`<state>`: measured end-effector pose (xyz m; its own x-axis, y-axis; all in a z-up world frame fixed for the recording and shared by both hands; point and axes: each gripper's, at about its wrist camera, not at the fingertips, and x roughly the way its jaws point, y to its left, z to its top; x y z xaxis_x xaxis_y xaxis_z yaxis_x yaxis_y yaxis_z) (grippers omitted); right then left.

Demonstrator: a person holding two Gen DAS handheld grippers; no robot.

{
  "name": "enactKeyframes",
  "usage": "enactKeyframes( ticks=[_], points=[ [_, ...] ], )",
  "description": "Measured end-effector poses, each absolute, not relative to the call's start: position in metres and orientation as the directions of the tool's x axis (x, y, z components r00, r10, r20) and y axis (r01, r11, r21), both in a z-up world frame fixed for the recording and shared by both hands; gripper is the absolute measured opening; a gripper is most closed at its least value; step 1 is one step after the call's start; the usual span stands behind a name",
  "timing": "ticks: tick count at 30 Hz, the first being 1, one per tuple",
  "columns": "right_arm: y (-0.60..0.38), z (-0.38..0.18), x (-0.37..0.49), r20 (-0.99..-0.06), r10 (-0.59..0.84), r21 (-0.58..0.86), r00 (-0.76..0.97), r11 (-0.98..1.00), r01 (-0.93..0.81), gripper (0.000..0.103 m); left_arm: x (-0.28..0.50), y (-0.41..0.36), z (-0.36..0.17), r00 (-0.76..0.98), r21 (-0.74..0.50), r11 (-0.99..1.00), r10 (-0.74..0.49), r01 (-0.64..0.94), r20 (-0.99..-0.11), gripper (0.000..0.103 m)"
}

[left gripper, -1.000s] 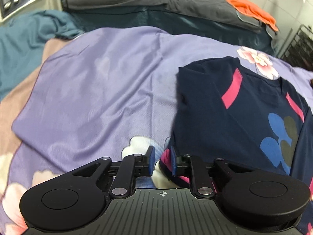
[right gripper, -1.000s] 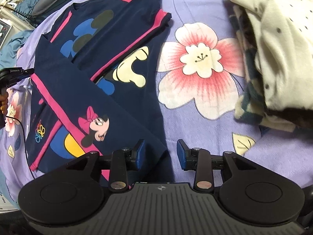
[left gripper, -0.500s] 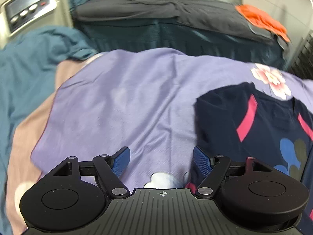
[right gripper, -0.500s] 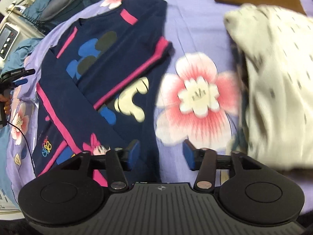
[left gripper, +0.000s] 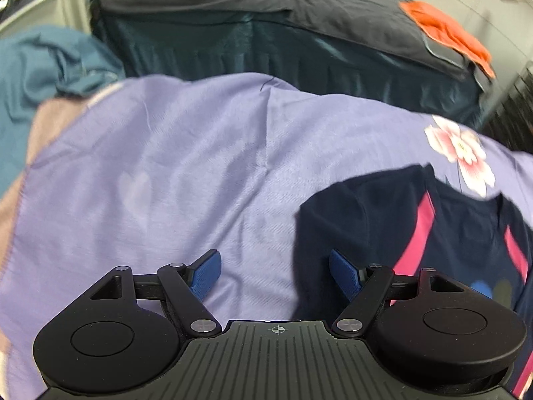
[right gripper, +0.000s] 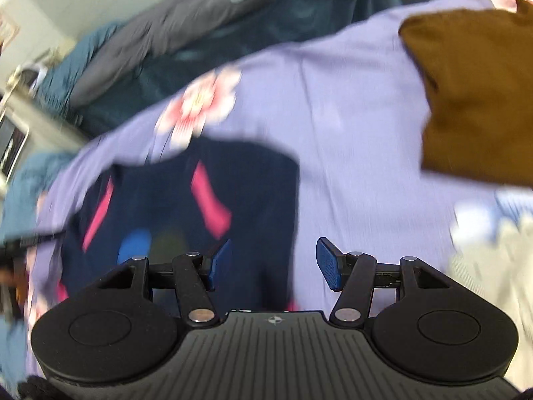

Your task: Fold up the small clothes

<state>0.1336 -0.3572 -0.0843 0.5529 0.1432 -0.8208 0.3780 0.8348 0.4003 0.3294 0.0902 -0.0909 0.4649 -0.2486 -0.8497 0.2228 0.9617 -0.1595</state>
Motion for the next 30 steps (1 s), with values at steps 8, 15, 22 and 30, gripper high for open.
enactKeyframes(
  ticks=[8,15,22,30],
  points=[
    [-0.371,-0.124,0.183,-0.803,0.125,0.452,0.583,0.764,0.46,0.061,0.348,0.057,-0.096,0.5,-0.171,0.949,-0.287,0.264,-0.817,0.103],
    [-0.364,-0.131,0.212,-0.775,0.141,0.478,0.616,0.767,0.427,0.063,0.352,0.027,-0.106,0.52,-0.094,0.936,-0.27,0.34,-0.81,0.098],
    [-0.356,-0.118,0.223,-0.783,0.141,0.427,0.606,0.831,0.358,0.01,0.343,0.044,-0.086,0.532,-0.189,0.92,-0.355,0.342,-0.769,0.044],
    [-0.343,-0.048,0.154,-0.658,0.344,0.548,0.67,0.829,0.113,0.01,0.258,0.096,-0.024,0.527,-0.266,0.837,-0.515,0.477,-0.676,0.039]
  ],
)
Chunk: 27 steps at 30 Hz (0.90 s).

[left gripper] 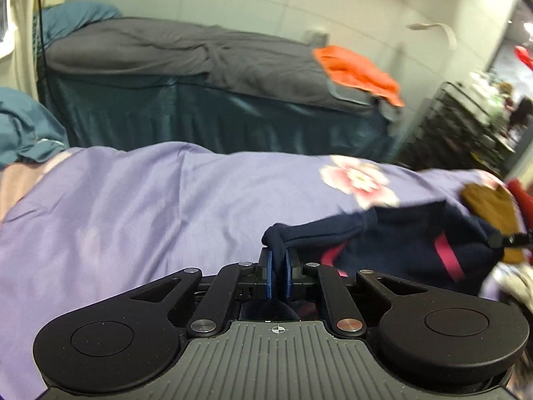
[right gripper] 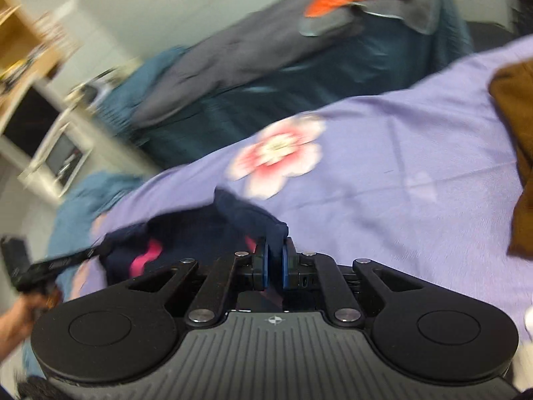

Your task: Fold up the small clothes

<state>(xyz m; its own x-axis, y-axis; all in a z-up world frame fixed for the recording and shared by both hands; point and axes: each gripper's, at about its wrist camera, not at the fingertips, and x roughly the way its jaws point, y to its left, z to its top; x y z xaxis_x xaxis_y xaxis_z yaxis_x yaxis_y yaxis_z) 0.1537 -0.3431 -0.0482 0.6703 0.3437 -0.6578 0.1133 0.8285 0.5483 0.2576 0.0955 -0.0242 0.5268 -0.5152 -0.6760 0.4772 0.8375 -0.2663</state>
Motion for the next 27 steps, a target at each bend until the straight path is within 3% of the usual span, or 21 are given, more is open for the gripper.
enactKeyframes(
  ticks=[9,11,15,18,19,21,22,23,24,27],
  points=[
    [-0.308,-0.009,0.004,-0.727,0.438,0.518,0.529,0.855,0.003,0.009,0.093,0.176,-0.027,0.367,-0.346,0.83,-0.516,0.436,-0.774,0.032],
    [-0.289,-0.013,-0.028,-0.772,0.434,0.47,0.464,0.881,-0.041,0.009,0.064,0.187,-0.041,0.314,-0.348,0.835,-0.497,0.427,-0.809,0.023],
    [-0.254,-0.046,-0.07,-0.862,0.374,0.364,0.342,0.926,-0.097,0.009,0.023,0.199,-0.076,0.244,-0.287,0.856,-0.416,0.429,-0.876,0.023],
    [-0.243,-0.066,-0.09,-0.879,0.366,0.359,0.306,0.93,-0.08,0.009,0.01,0.209,-0.087,0.224,-0.272,0.883,-0.374,0.381,-0.9,0.025],
    [-0.239,-0.068,-0.092,-0.885,0.363,0.353,0.292,0.931,-0.088,0.011,0.01,0.209,-0.084,0.228,-0.277,0.886,-0.376,0.371,-0.898,0.025],
    [-0.233,-0.071,-0.092,-0.918,0.304,0.297,0.255,0.953,-0.068,0.031,0.012,0.202,-0.069,0.264,-0.322,0.874,-0.429,0.365,-0.864,0.026],
    [-0.232,-0.07,-0.09,-0.927,0.274,0.271,0.258,0.961,-0.045,0.052,0.014,0.198,-0.061,0.288,-0.347,0.868,-0.455,0.357,-0.842,0.029],
    [-0.234,-0.064,-0.09,-0.917,0.273,0.275,0.291,0.961,-0.035,0.056,0.014,0.195,-0.056,0.299,-0.368,0.864,-0.472,0.344,-0.829,0.044],
    [-0.236,-0.058,-0.092,-0.901,0.282,0.289,0.331,0.957,-0.027,0.055,0.016,0.188,-0.052,0.301,-0.377,0.865,-0.475,0.33,-0.827,0.068],
    [-0.24,-0.047,-0.09,-0.888,0.31,0.345,0.34,0.938,0.045,0.055,0.019,0.174,-0.06,0.319,-0.337,0.899,-0.418,0.279,-0.851,0.099]
  ],
)
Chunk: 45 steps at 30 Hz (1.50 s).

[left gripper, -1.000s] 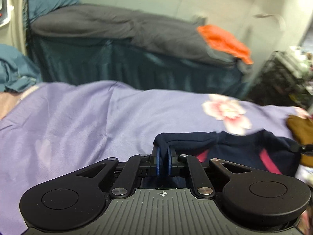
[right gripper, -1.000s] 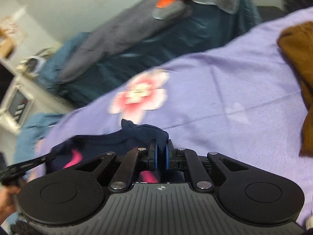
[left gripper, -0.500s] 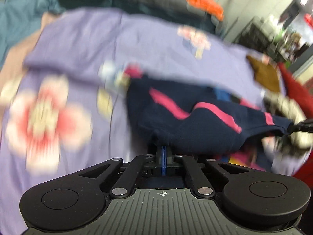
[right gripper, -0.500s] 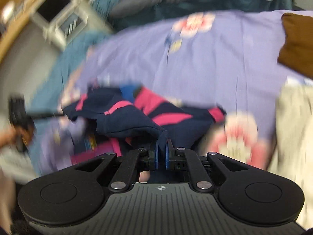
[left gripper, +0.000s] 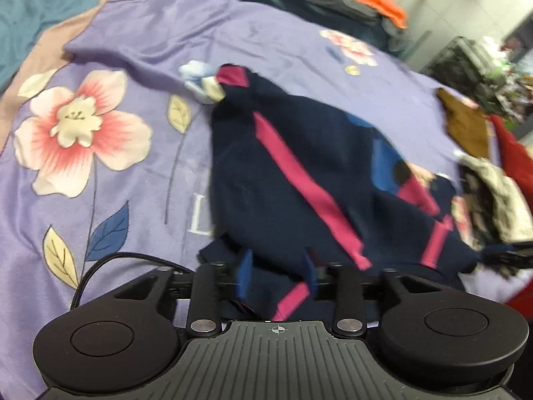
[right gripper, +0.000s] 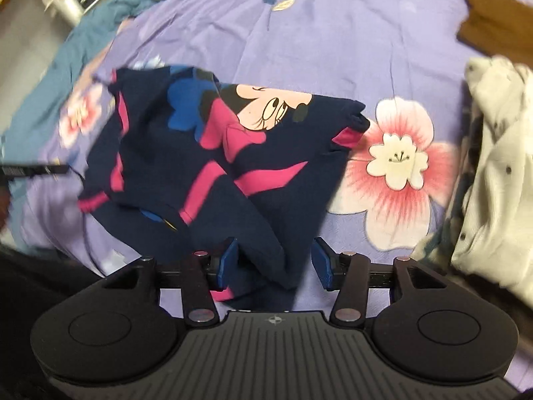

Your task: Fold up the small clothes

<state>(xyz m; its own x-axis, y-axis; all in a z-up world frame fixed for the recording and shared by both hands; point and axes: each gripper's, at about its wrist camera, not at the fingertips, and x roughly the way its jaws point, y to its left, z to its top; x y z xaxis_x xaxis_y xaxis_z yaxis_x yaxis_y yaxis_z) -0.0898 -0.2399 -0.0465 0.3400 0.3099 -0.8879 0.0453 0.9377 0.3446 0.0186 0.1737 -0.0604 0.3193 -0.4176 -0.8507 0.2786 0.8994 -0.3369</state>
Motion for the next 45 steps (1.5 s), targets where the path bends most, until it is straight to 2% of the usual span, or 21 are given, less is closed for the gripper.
enactKeyframes(
  ticks=[2,5,10,11,12,13,15,17,18,21,22,27,32,39,41,42,43,44,45],
  points=[
    [-0.24,-0.04,-0.091,-0.875,0.331,0.38,0.354,0.922,0.076,0.055,0.022,0.166,-0.072,0.297,-0.319,0.921,-0.375,0.222,-0.878,0.1],
    [-0.224,-0.03,-0.092,-0.872,0.325,0.35,0.367,0.937,0.001,0.055,0.025,0.164,-0.078,0.284,-0.361,0.921,-0.389,0.145,-0.876,0.1],
    [-0.166,-0.034,-0.091,-0.89,0.28,0.169,0.359,0.935,-0.312,0.054,0.03,0.159,-0.095,0.243,-0.389,0.92,-0.385,0.034,-0.89,0.098],
    [-0.155,-0.039,-0.09,-0.898,0.272,0.136,0.346,0.919,-0.37,0.052,0.03,0.159,-0.098,0.245,-0.398,0.917,-0.388,0.009,-0.888,0.086],
    [-0.145,-0.046,-0.089,-0.906,0.259,0.103,0.336,0.902,-0.418,0.051,0.03,0.159,-0.099,0.25,-0.403,0.915,-0.389,-0.004,-0.887,0.079],
    [-0.138,-0.053,-0.088,-0.914,0.244,0.076,0.325,0.888,-0.452,0.045,0.03,0.158,-0.099,0.256,-0.404,0.915,-0.389,-0.005,-0.885,0.076],
    [-0.129,-0.069,-0.085,-0.932,0.199,0.028,0.302,0.872,-0.489,0.035,0.028,0.156,-0.096,0.267,-0.395,0.918,-0.384,0.01,-0.884,0.052],
    [-0.127,-0.078,-0.085,-0.939,0.169,-0.01,0.3,0.857,-0.515,0.008,0.027,0.154,-0.093,0.276,-0.383,0.923,-0.375,0.026,-0.885,0.047],
    [-0.129,-0.079,-0.084,-0.94,0.182,0.006,0.29,0.856,-0.517,0.008,0.026,0.152,-0.089,0.277,-0.366,0.93,-0.362,0.041,-0.89,0.046],
    [-0.137,-0.069,-0.084,-0.933,0.214,0.043,0.289,0.864,-0.501,0.007,0.025,0.143,-0.077,0.288,-0.284,0.953,-0.302,0.105,-0.909,0.045],
    [-0.142,-0.064,-0.083,-0.931,0.236,0.075,0.28,0.872,-0.485,0.002,0.024,0.141,-0.071,0.295,-0.263,0.957,-0.288,0.122,-0.911,0.045],
    [-0.167,-0.037,-0.076,-0.907,0.336,0.218,0.254,0.89,-0.4,0.002,0.017,0.138,-0.049,0.293,-0.224,0.959,-0.268,0.176,-0.918,0.045],
    [-0.174,-0.034,-0.078,-0.911,0.352,0.252,0.214,0.887,-0.387,0.002,0.006,0.134,-0.05,0.27,-0.194,0.958,-0.248,0.213,-0.93,0.044],
    [-0.162,-0.056,-0.088,-0.933,0.326,0.246,0.154,0.888,-0.389,0.002,-0.006,0.137,-0.069,0.23,-0.18,0.967,-0.219,0.182,-0.948,0.044],
    [-0.16,-0.057,-0.09,-0.932,0.328,0.245,0.158,0.886,-0.393,0.005,-0.006,0.139,-0.074,0.21,-0.176,0.971,-0.209,0.163,-0.955,0.044],
    [-0.159,-0.056,-0.091,-0.93,0.322,0.229,0.179,0.886,-0.404,0.007,-0.006,0.14,-0.076,0.198,-0.164,0.974,-0.193,0.156,-0.961,0.049],
    [-0.156,-0.055,-0.092,-0.928,0.312,0.202,0.205,0.882,-0.426,0.013,-0.006,0.142,-0.077,0.19,-0.152,0.977,-0.18,0.151,-0.965,0.057],
    [-0.152,-0.054,-0.093,-0.929,0.298,0.173,0.219,0.873,-0.457,0.022,-0.006,0.146,-0.078,0.188,-0.14,0.98,-0.166,0.144,-0.968,0.069],
    [-0.149,-0.054,-0.094,-0.931,0.288,0.148,0.225,0.86,-0.489,0.026,-0.007,0.15,-0.078,0.186,-0.13,0.983,-0.154,0.133,-0.971,0.074]
  ],
)
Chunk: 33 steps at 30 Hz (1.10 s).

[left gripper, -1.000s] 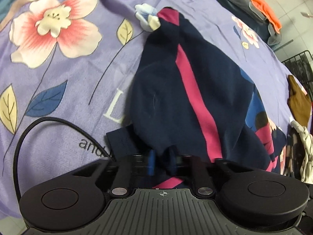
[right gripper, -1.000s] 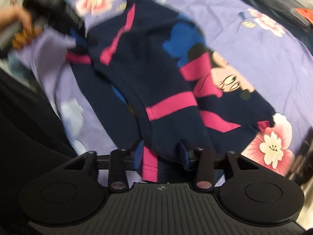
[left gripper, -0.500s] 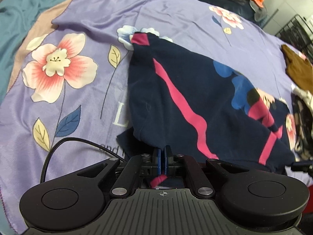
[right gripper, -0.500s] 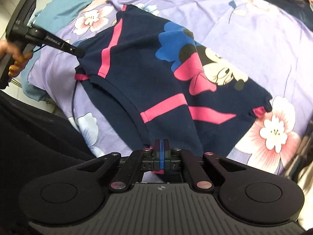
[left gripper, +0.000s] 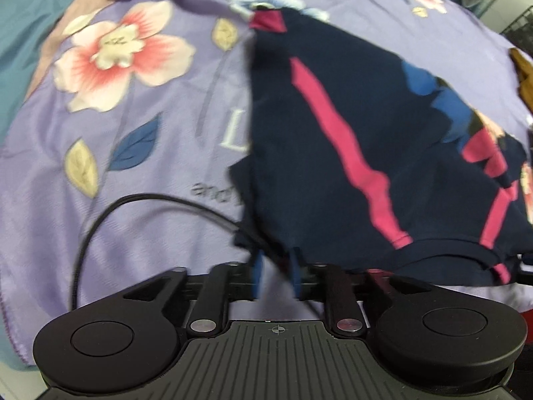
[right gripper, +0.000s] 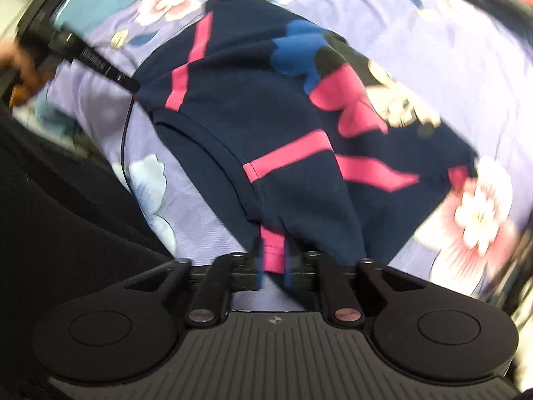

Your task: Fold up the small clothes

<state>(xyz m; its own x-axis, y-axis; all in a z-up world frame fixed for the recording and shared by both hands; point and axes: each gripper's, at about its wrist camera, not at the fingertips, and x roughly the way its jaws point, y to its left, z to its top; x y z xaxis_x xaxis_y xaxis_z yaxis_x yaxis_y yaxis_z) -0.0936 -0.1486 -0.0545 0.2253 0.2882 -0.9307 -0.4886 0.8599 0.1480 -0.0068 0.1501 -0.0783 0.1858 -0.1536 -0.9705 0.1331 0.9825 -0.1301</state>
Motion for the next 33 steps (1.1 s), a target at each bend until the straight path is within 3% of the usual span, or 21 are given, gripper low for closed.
enactKeyframes(
  ticks=[2,5,12,16,18,19,22,27,30,33],
  points=[
    [-0.143,-0.056,-0.095,-0.93,0.28,0.112,0.237,0.832,-0.543,0.032,-0.009,0.159,-0.076,0.177,-0.124,0.985,-0.144,0.119,-0.974,0.074],
    [-0.135,-0.058,-0.097,-0.935,0.257,0.044,0.245,0.769,-0.638,0.032,-0.014,0.164,-0.063,0.228,-0.156,0.976,-0.188,0.151,-0.955,0.074],
    [-0.13,-0.043,-0.092,-0.912,0.32,0.048,0.258,0.706,-0.707,0.032,-0.02,0.142,-0.052,0.282,-0.175,0.933,-0.268,0.316,-0.921,0.074],
    [-0.119,-0.058,-0.092,-0.945,0.182,-0.098,0.273,0.637,-0.765,0.035,-0.012,0.129,-0.071,0.226,-0.162,0.933,-0.242,0.321,-0.944,0.074],
    [-0.115,-0.079,-0.096,-0.955,0.105,-0.171,0.276,0.566,-0.807,0.028,-0.012,0.127,-0.076,0.215,-0.155,0.931,-0.234,0.33,-0.948,0.074],
    [-0.115,-0.085,-0.098,-0.957,0.098,-0.178,0.272,0.539,-0.823,0.005,-0.012,0.127,-0.077,0.21,-0.148,0.93,-0.227,0.336,-0.951,0.074],
    [-0.116,-0.076,-0.095,-0.961,0.154,-0.104,0.229,0.569,-0.816,0.006,-0.011,0.133,-0.072,0.212,-0.159,0.927,-0.24,0.34,-0.947,0.074],
    [-0.134,-0.032,-0.087,-0.922,0.363,0.163,0.137,0.683,-0.712,0.006,-0.012,0.15,-0.065,0.2,-0.174,0.929,-0.248,0.326,-0.948,0.074],
    [-0.127,-0.052,-0.091,-0.959,0.261,0.102,0.107,0.677,-0.729,0.006,-0.014,0.152,-0.072,0.184,-0.124,0.928,-0.198,0.35,-0.963,0.074],
    [-0.121,-0.085,-0.092,-0.982,0.179,0.084,0.064,0.708,-0.701,0.018,-0.015,0.151,-0.079,0.155,-0.086,0.919,-0.156,0.385,-0.976,0.074]
  ],
)
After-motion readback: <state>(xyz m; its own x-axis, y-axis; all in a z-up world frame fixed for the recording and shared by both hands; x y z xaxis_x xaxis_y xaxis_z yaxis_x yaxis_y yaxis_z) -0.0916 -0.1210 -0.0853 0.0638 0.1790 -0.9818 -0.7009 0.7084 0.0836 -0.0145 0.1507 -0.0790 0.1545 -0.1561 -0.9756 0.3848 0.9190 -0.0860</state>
